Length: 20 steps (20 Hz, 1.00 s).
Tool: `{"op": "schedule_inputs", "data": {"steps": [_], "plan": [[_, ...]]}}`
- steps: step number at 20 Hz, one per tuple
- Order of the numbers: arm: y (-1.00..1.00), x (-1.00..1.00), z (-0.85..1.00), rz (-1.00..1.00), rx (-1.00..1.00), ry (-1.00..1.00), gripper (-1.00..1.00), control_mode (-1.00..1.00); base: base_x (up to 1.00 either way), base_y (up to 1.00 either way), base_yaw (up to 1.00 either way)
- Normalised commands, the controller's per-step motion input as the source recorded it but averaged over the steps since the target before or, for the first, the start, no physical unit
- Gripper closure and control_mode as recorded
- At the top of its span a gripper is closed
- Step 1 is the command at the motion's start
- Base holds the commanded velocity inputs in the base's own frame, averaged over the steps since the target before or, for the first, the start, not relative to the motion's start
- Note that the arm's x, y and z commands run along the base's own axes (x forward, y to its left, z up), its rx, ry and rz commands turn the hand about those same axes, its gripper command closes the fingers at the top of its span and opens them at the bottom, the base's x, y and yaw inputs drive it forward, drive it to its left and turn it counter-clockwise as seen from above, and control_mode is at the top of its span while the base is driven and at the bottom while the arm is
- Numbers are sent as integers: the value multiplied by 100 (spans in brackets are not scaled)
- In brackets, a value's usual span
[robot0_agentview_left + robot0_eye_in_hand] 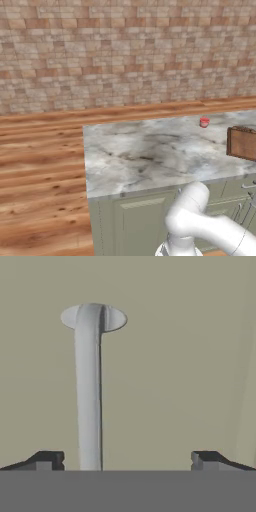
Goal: Open the drawer on the right and place the cutting tools on the cutting board.
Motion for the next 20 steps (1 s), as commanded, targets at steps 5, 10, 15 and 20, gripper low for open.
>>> {"op": "schedule_inputs", "data": {"steps": [5, 10, 15, 20], "plan": [[-5, 24, -19, 0, 0, -8, -100, -100, 0, 0, 0], [0, 13, 3, -2, 2, -7, -100, -100, 0, 0, 0], [0, 0, 9, -1, 2, -19, -100, -100, 0, 0, 0], [0, 0, 0, 0, 0, -1, -100, -100, 0, 0, 0]]}}
